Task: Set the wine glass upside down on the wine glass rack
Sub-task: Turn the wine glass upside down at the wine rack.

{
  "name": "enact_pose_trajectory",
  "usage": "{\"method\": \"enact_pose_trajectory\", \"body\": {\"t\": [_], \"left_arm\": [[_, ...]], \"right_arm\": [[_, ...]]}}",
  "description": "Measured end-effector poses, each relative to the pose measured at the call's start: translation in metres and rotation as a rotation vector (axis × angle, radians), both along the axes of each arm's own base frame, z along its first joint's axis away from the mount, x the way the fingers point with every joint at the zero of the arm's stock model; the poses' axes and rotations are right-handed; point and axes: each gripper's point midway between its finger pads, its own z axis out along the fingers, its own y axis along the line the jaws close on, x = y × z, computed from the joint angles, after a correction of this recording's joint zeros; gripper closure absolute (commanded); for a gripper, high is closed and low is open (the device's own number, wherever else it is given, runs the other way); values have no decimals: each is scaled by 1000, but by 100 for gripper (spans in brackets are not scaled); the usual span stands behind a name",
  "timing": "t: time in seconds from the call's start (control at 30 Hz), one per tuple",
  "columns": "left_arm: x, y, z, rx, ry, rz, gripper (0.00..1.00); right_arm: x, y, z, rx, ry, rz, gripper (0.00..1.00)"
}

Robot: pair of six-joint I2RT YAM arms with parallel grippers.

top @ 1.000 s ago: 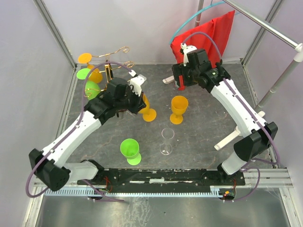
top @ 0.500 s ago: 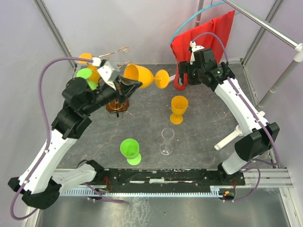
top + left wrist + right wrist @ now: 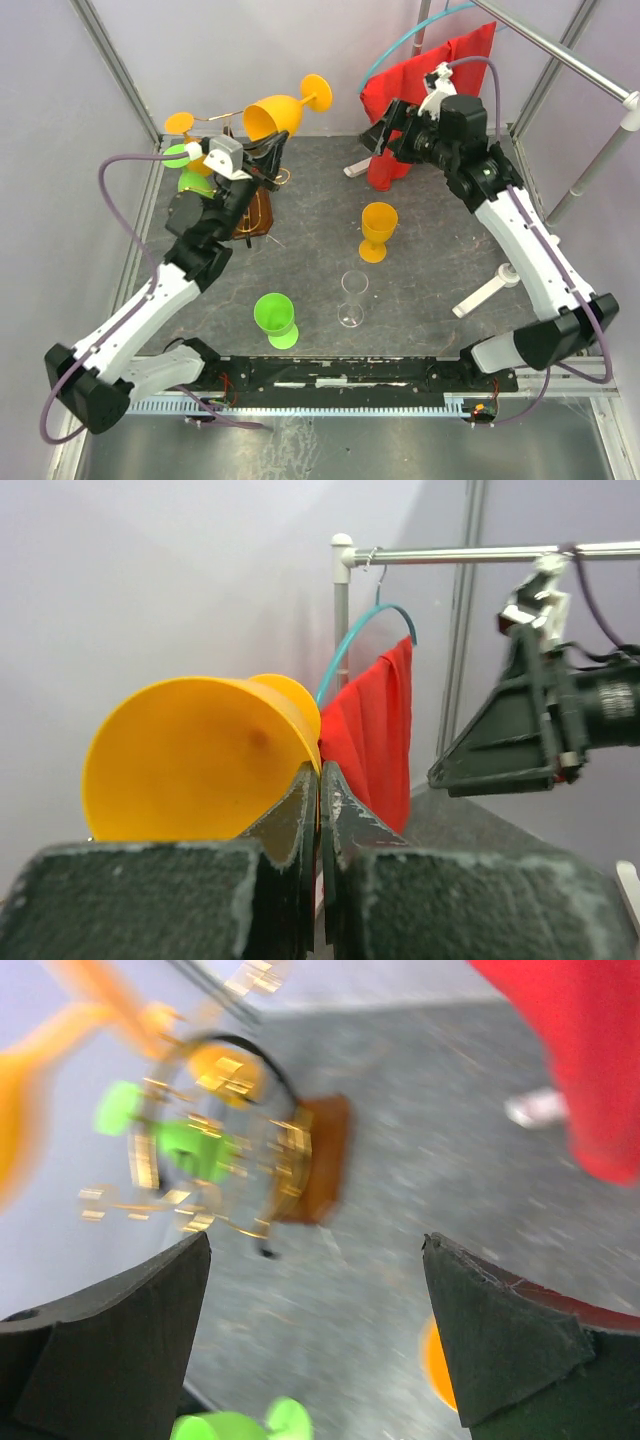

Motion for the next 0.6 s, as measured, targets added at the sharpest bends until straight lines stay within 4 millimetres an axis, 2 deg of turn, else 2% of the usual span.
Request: {"method": "enact_pose_trajectory", "body": {"t": [0.13, 0.2, 0.3, 0.43, 0.6], "left_arm": [[18, -8, -8, -78, -5, 6, 97], [20, -8, -4, -129, -20, -4, 97], [13, -5, 14, -225, -74, -31, 97], [3, 0, 33, -309, -146, -63, 97], [2, -1, 32, -353, -173, -86, 97]], "right_arm": [[-9, 28, 55, 281, -142, 95, 5], [-10, 40, 79, 392, -192, 150, 6], [-8, 53, 107, 551, -238, 212, 7], [1, 66, 123, 726, -225, 257, 8], [12, 78, 127, 868, -191, 292, 8]]}}
